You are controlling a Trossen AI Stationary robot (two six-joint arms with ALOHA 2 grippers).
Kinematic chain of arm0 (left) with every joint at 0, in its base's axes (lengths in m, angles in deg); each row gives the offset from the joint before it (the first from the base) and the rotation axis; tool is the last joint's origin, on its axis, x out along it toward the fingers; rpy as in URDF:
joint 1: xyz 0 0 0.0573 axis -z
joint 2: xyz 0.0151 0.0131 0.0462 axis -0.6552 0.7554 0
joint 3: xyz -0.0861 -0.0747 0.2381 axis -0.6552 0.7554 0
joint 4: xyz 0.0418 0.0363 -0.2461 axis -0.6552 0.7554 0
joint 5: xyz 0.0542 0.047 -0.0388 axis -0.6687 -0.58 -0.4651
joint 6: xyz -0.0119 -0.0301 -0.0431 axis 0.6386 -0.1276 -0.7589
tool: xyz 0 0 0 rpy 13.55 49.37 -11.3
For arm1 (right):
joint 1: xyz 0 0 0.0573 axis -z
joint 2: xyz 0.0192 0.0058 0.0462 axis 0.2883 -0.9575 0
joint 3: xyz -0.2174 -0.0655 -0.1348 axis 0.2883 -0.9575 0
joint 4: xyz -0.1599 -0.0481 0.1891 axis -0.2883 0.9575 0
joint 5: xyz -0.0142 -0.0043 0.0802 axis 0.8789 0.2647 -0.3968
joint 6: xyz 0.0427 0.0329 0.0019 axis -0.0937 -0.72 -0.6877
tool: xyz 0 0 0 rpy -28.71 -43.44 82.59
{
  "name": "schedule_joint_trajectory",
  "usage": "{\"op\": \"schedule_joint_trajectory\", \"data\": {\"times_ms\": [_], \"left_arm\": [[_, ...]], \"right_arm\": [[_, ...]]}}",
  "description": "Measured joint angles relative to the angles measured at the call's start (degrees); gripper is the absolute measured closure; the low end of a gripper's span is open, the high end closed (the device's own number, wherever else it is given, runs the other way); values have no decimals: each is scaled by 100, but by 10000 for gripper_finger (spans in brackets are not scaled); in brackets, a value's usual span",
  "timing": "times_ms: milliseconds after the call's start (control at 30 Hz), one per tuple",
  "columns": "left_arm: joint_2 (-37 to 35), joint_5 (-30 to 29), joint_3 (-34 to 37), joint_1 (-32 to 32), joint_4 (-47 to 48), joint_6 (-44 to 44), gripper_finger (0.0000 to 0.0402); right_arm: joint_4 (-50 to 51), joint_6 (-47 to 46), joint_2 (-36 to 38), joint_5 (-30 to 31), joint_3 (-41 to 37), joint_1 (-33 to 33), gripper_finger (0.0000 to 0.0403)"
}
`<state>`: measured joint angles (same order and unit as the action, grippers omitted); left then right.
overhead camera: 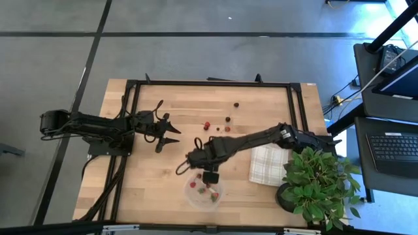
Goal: Pick and placing Produce into tupperware
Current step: Put the red strawberry in the bottom transparent bin
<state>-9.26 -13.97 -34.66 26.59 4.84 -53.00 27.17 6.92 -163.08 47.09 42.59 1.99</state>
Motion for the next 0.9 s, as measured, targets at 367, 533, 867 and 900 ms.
{"op": "schedule_joint_trajectory", "data": {"times_ms": [367,533,867,900], "left_arm": [[-4,13,0,16,29,-25,217],[-4,72,0,186,37,-41,217],[-11,72,0,556,39,-39,217],[-11,73,0,570,41,-39,217]], "right_arm": [[199,399,297,571,-81,234,261],[234,681,301,679,-112,375,261],[-823,746,1335,699,-1743,802,261],[-1036,746,1531,693,-2034,835,261]]}}
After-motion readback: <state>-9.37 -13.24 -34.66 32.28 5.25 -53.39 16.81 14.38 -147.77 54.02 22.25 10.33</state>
